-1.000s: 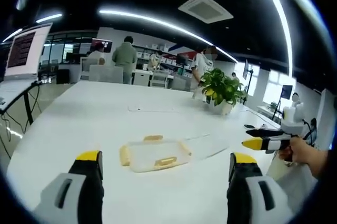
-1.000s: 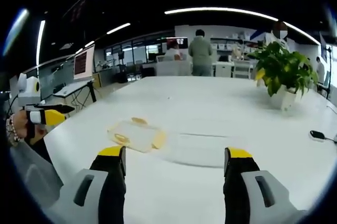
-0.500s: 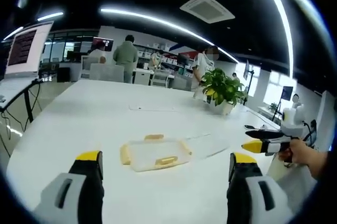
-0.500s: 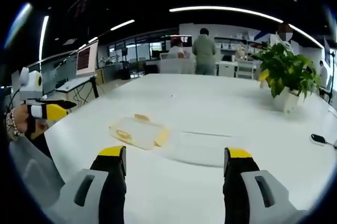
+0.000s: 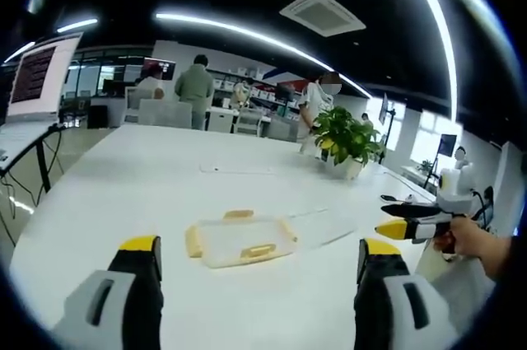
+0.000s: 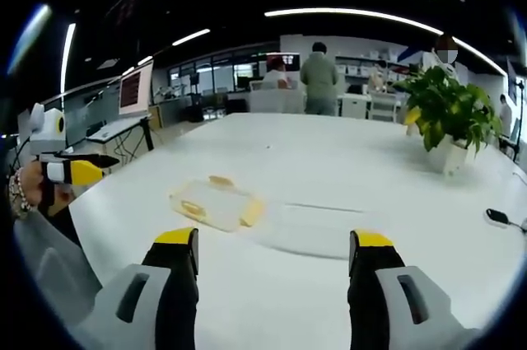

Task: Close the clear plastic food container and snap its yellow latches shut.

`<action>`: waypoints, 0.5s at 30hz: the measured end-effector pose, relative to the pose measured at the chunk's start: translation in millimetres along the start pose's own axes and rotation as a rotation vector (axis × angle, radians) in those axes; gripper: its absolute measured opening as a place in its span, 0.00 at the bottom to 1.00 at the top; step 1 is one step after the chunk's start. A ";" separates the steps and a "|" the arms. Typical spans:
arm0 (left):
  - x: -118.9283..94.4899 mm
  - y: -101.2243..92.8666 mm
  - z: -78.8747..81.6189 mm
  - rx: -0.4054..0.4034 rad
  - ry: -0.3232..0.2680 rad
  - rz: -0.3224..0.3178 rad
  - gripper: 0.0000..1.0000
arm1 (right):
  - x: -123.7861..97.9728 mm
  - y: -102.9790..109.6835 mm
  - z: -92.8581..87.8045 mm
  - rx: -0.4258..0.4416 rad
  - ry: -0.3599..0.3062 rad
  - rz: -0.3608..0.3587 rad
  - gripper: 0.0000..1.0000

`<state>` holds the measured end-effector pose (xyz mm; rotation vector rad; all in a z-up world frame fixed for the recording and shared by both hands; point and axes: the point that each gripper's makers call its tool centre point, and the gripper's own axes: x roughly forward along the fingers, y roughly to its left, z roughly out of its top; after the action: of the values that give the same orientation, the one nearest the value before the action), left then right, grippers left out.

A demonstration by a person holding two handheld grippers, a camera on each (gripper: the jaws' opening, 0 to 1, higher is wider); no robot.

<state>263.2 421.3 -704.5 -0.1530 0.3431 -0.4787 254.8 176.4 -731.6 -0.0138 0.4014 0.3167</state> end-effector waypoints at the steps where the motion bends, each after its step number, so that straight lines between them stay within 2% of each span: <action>1: -0.1 -0.5 0.4 -0.006 -0.002 -0.003 0.97 | 0.0 0.0 -0.4 -0.002 0.002 0.000 0.72; 8: -0.3 -0.2 1.7 -0.054 -0.010 -0.015 0.97 | -0.1 -1.4 -0.9 0.000 0.003 -0.004 0.72; 15: 0.4 -1.4 -0.3 -0.041 0.000 -0.017 0.96 | 0.6 -0.6 -2.3 -0.013 0.013 -0.001 0.71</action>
<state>262.8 419.8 -704.6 -0.1960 0.3524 -0.4891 254.6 175.8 -734.0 -0.0289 0.4117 0.3181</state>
